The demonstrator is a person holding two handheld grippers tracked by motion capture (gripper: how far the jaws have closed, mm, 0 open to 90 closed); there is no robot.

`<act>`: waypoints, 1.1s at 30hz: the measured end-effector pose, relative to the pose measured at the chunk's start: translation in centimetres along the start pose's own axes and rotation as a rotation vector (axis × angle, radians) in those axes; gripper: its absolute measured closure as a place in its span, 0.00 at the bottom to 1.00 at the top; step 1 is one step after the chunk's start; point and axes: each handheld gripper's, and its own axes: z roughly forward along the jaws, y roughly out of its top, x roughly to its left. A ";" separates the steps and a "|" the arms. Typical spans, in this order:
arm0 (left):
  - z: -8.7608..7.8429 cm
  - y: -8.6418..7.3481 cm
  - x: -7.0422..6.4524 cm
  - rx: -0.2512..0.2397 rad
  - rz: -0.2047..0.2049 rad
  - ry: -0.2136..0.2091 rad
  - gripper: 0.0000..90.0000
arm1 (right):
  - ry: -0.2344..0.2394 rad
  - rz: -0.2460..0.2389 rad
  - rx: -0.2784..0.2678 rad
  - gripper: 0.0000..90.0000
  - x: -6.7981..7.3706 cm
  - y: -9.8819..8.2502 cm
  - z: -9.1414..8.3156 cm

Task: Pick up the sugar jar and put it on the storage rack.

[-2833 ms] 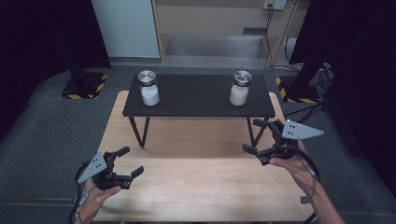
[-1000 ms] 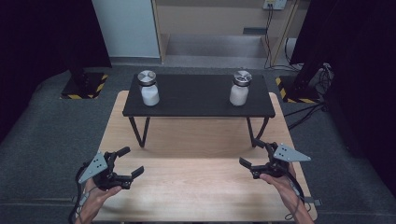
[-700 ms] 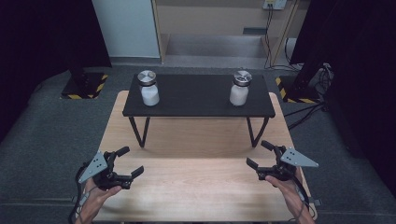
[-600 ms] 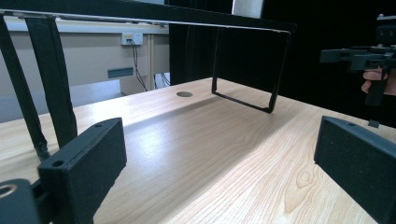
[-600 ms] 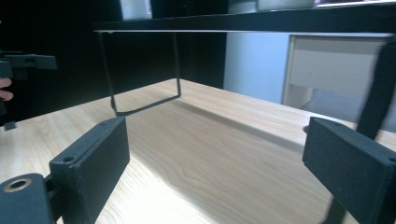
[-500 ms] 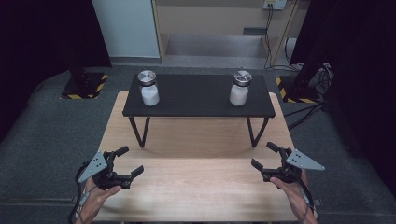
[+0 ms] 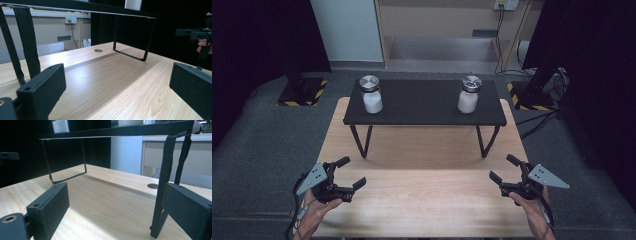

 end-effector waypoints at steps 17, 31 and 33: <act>-0.1 -0.1 0.1 0.007 0.006 -0.009 0.00 | -0.010 0.006 -0.014 0.08 0.2 -0.2 -0.5; 0.0 0.0 0.1 0.012 0.007 -0.010 0.00 | 0.002 0.013 -0.009 0.09 -0.1 -0.4 -0.4; 0.0 0.0 0.1 0.011 0.006 -0.011 0.00 | 0.003 0.013 -0.007 0.09 0.0 -0.4 -0.4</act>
